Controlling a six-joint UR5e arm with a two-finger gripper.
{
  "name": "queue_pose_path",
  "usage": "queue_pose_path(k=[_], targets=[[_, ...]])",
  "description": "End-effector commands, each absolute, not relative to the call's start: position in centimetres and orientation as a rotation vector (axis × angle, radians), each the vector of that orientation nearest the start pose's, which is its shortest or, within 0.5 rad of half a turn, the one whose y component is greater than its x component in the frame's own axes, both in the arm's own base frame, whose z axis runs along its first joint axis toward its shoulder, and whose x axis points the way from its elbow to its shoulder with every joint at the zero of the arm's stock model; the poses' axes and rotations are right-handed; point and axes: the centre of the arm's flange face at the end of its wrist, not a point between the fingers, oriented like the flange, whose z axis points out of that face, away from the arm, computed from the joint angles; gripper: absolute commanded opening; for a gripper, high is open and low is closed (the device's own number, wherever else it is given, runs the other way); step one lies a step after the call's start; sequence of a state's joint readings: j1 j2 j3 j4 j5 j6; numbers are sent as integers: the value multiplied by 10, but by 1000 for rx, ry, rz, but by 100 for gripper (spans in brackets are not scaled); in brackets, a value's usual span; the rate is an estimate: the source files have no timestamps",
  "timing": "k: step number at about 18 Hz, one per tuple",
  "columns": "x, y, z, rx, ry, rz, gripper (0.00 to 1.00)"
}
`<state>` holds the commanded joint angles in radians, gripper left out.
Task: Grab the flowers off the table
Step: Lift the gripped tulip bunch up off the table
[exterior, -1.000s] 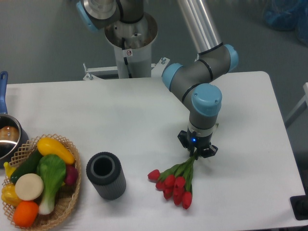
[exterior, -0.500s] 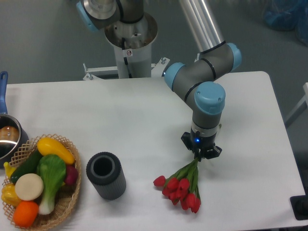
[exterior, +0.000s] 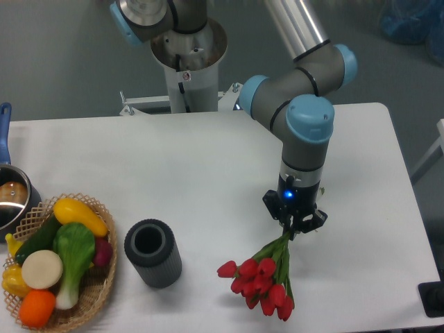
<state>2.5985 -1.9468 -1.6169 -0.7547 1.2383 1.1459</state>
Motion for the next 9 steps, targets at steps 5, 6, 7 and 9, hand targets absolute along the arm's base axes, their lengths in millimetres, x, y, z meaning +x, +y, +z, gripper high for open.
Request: queue_pose_path(k=[5,6,7,9], targets=[[-464,466,397,-2464,204,210,19],[-468,461,403,-2442,173,197,19],[-472,458,407,-2416,162,186,19],[-477,457,420,-2368,168,183,19]])
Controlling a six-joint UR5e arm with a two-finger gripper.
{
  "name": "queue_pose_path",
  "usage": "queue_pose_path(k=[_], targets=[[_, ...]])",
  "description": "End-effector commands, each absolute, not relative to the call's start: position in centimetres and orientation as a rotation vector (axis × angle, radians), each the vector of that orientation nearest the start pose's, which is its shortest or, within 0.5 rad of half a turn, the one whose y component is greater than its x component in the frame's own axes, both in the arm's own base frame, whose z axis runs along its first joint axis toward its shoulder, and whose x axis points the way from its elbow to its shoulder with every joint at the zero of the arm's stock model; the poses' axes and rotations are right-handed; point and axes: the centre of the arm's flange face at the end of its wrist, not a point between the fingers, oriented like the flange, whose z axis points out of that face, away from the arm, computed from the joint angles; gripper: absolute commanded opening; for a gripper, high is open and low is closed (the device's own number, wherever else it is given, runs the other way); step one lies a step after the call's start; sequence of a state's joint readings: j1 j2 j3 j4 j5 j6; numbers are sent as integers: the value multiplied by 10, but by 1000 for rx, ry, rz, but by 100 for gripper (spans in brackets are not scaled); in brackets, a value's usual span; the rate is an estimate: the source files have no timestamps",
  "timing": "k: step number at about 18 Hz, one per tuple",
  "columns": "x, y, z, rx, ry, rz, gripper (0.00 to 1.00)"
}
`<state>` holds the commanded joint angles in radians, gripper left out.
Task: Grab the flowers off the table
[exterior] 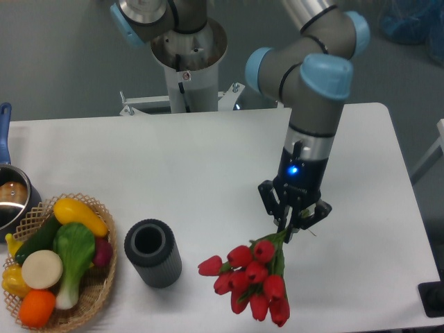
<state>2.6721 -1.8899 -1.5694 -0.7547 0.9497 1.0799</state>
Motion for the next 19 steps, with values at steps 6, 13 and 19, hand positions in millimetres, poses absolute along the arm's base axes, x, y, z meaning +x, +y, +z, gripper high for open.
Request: queue_pose_path(k=[6,13,19], targets=[[-496,450,458,-2268,116,182,19],[-499,448,462,-2262,116,191,19],[-500,446,464,-2242,118,177,19]])
